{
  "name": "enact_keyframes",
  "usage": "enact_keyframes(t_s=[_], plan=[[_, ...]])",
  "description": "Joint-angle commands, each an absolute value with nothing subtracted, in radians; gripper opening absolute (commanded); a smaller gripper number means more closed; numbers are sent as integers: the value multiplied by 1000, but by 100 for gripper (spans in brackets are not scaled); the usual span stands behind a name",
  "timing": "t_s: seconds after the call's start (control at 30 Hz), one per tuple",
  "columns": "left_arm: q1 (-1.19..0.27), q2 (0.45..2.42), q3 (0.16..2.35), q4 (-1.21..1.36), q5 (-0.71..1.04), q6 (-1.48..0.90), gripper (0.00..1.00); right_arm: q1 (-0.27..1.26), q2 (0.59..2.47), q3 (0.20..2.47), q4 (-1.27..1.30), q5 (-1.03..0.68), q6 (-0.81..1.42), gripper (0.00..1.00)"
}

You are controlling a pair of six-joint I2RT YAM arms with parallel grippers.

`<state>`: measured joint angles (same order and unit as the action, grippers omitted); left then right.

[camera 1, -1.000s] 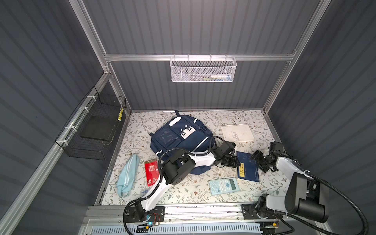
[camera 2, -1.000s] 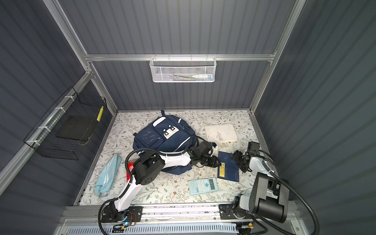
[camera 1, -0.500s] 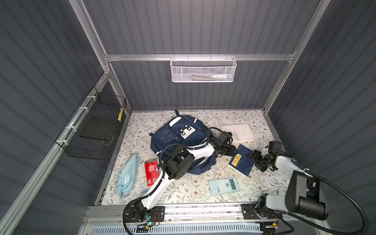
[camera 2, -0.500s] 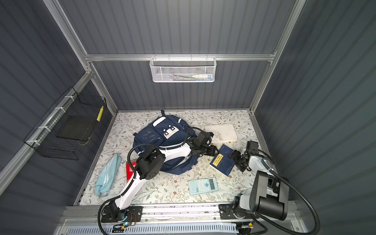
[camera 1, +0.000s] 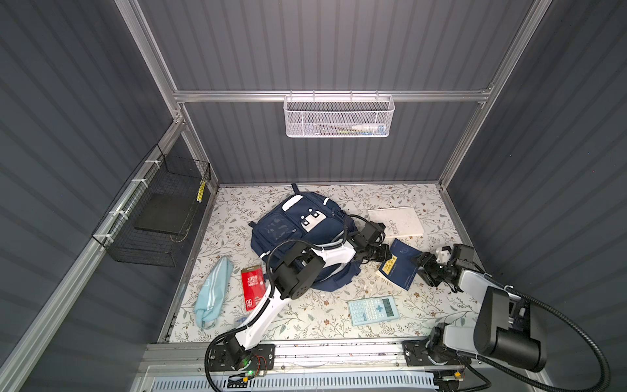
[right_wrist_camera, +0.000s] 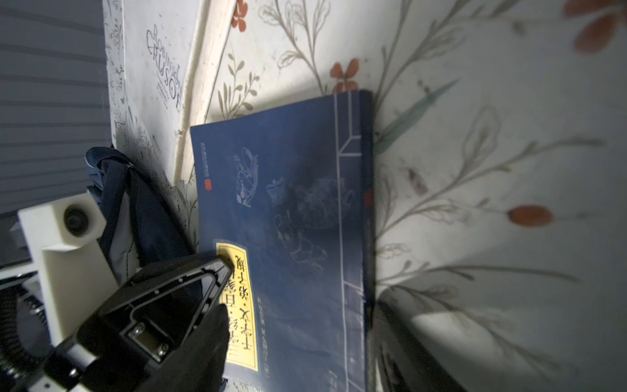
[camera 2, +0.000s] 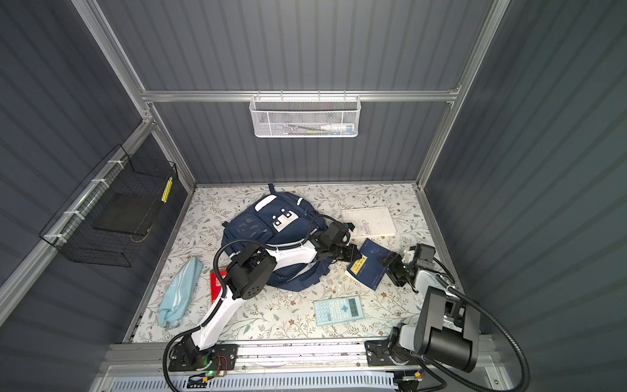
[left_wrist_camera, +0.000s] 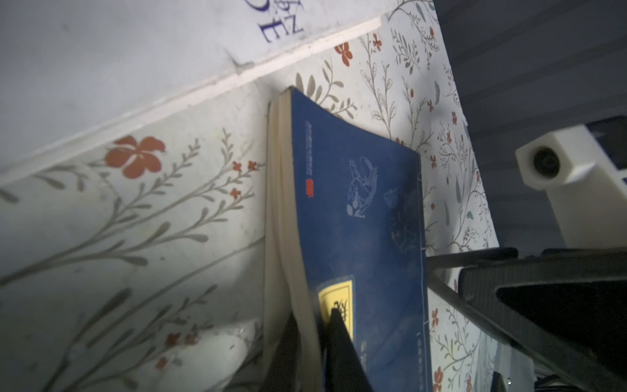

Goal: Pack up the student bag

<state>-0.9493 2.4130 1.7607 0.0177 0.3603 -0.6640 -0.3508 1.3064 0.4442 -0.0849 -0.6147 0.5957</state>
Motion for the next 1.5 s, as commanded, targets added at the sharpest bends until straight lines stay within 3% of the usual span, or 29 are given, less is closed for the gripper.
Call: enact_keyframes(t_s=[0.0, 0.1, 0.17, 0.27, 0.37, 0.5, 0.73, 0.8, 0.87, 0.93, 0.97, 1.03, 1.1, 1.23, 1.4, 1.47], plan=[[-1003, 2447, 1696, -30, 431, -683, 14, -341, 1301, 386, -69, -814, 632, 64], [-1006, 2454, 1684, -11, 440, -700, 5, -375, 1301, 332, 77, -923, 702, 61], [-1006, 2442, 1663, 36, 448, -725, 0, -383, 1298, 334, 58, -908, 685, 60], [-1001, 2412, 1638, 99, 494, -770, 0, -402, 1251, 341, -30, -823, 637, 60], [-984, 2346, 1512, 389, 591, -957, 0, -415, 1212, 362, -134, -774, 591, 70], [-977, 2236, 1426, 527, 575, -1039, 0, -460, 1215, 350, -183, -727, 598, 79], [-950, 2249, 1331, 846, 561, -1251, 0, -460, 1256, 336, -145, -779, 594, 79], [-951, 2271, 1366, 828, 573, -1270, 0, -456, 1231, 325, -118, -808, 595, 78], [-965, 2277, 1386, 763, 567, -1227, 0, -445, 1205, 334, -106, -826, 587, 71], [-970, 2278, 1386, 727, 561, -1201, 0, -440, 1182, 338, -114, -833, 583, 58], [-968, 2274, 1383, 699, 551, -1184, 0, -440, 1168, 332, -112, -833, 584, 48], [-967, 2265, 1387, 640, 535, -1144, 0, -439, 1132, 315, -99, -833, 597, 11], [-969, 2256, 1405, 552, 522, -1083, 1, -439, 1101, 317, -109, -833, 595, 3], [-984, 2182, 1482, 310, 431, -902, 61, -439, 995, 343, -151, -850, 612, 0], [-972, 2049, 1522, 71, 304, -740, 99, -437, 833, 400, -217, -862, 648, 0], [-967, 1994, 1517, 8, 254, -692, 100, -437, 774, 424, -239, -864, 662, 0]])
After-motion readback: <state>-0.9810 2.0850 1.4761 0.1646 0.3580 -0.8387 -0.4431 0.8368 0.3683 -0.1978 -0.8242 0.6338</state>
